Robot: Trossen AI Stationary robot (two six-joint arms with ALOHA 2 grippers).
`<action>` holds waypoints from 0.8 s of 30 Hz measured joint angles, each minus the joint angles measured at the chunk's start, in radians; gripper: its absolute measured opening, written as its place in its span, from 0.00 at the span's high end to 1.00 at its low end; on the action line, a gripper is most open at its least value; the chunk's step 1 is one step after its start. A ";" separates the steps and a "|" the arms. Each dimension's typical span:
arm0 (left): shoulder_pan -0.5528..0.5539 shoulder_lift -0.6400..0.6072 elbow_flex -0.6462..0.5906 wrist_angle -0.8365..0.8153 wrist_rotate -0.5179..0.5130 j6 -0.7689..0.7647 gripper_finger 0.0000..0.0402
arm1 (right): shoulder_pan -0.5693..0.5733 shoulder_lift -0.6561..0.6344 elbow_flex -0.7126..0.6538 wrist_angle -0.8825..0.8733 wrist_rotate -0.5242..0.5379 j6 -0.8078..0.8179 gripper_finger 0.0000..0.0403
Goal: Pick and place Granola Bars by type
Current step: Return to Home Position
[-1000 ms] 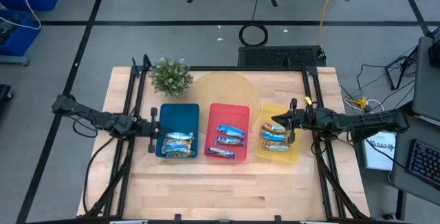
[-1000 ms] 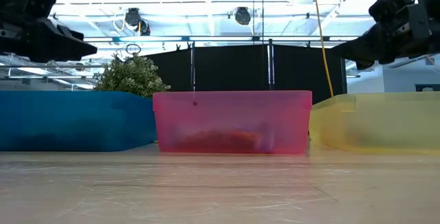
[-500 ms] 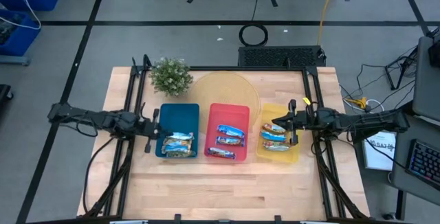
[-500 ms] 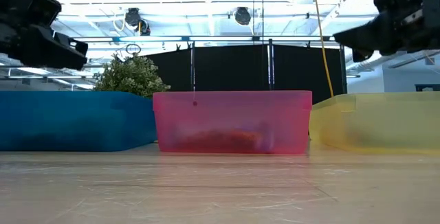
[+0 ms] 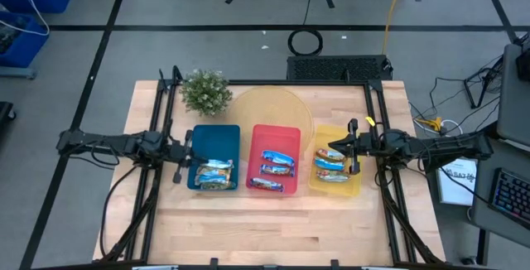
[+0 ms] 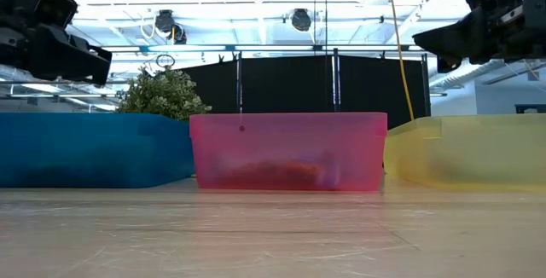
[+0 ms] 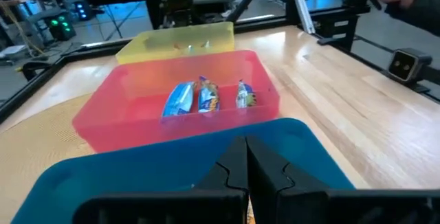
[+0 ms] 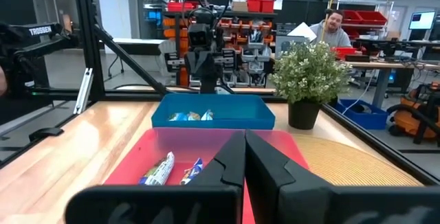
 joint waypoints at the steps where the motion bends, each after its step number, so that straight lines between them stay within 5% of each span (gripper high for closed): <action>1: 0.000 0.000 0.000 0.000 -0.006 0.001 1.00 | 0.000 0.000 0.000 0.001 -0.001 -0.002 1.00; 10: -0.006 -0.106 0.004 -0.017 -0.007 0.083 1.00 | 0.000 -0.055 0.000 0.005 -0.031 -0.030 1.00; 24: -0.006 -0.156 0.023 -0.092 -0.006 0.009 1.00 | 0.000 -0.101 0.000 -0.008 -0.079 -0.023 1.00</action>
